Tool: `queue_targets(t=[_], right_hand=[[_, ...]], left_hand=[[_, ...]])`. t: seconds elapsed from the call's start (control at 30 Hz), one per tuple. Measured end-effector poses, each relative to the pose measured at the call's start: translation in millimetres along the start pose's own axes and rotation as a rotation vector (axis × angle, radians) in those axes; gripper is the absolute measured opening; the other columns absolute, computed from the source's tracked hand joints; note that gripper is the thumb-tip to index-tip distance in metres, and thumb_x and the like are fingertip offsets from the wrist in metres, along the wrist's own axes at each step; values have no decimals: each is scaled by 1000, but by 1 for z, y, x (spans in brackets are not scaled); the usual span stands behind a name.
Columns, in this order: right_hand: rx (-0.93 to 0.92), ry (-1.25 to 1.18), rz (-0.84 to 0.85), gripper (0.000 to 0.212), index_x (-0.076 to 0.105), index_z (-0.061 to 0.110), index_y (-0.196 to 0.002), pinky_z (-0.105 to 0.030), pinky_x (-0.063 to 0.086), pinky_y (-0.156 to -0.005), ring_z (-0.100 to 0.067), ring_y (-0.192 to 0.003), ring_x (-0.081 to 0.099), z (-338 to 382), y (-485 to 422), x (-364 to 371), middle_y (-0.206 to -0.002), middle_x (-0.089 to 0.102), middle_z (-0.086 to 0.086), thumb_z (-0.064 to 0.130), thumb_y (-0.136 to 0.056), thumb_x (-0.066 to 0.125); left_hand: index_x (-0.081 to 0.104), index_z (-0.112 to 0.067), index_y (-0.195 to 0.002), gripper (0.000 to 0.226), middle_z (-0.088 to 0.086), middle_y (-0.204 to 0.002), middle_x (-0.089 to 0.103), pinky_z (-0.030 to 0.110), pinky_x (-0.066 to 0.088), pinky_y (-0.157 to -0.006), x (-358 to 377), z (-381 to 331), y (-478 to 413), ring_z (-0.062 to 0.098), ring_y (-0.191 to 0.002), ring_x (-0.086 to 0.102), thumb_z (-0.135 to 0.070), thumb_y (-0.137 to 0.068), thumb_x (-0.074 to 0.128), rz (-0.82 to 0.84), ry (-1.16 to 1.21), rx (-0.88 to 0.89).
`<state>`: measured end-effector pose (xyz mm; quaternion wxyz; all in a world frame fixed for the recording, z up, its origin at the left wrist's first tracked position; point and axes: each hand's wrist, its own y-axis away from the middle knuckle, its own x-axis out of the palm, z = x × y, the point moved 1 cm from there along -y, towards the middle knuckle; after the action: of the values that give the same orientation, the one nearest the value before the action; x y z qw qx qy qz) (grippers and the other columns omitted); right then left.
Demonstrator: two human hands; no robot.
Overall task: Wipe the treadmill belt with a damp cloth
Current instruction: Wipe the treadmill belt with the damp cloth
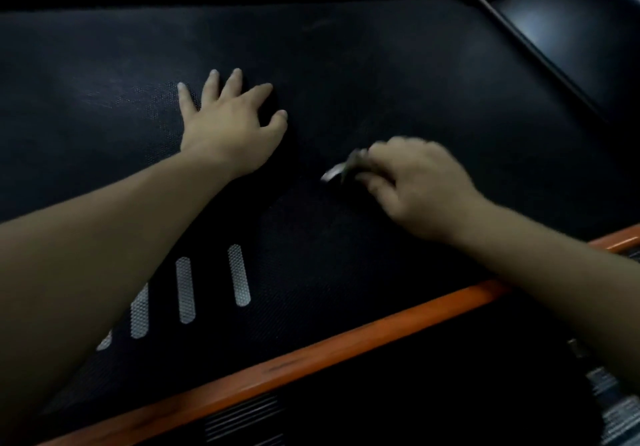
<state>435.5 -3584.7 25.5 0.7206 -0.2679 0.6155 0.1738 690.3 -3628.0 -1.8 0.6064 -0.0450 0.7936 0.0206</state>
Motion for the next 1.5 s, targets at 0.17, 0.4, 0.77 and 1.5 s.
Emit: queue_targets(t=[0.17, 0.4, 0.77, 1.5], right_hand=[[77, -32, -22, 12, 47, 34, -95, -38, 39, -73, -29, -86, 54, -18, 2, -1, -89, 42, 7, 46, -94, 48], [32, -38, 32, 21, 54, 31, -99, -40, 45, -75, -33, -89, 59, -61, -3, -2, -92, 59, -7, 48, -89, 45], [18, -4, -46, 27, 56, 28, -100, -36, 39, -71, -30, -83, 56, -86, -26, 2, -89, 56, -5, 50, -90, 43], [142, -123, -11, 16, 45, 31, -91, -32, 34, -73, -28, -91, 55, -157, -120, 9, -97, 58, -5, 42, -97, 54]], left_hand=[[34, -32, -156, 60, 8, -170, 16, 62, -6, -123, 1, -8, 4, 31, -158, 1, -57, -101, 33, 6, 4, -38], [39, -24, -153, 56, 13, -168, 21, 60, -5, -124, 3, -44, -7, 35, -157, 3, -46, -100, 40, 23, 93, -70], [24, -22, -158, 68, 15, -171, 2, 50, -7, -126, 23, -67, -20, 34, -157, -8, -60, -103, 24, 5, 1, 9], [22, -26, -159, 76, 11, -171, 4, 56, -10, -124, 29, -92, -36, 34, -157, -8, -71, -97, 23, 18, -28, 65]])
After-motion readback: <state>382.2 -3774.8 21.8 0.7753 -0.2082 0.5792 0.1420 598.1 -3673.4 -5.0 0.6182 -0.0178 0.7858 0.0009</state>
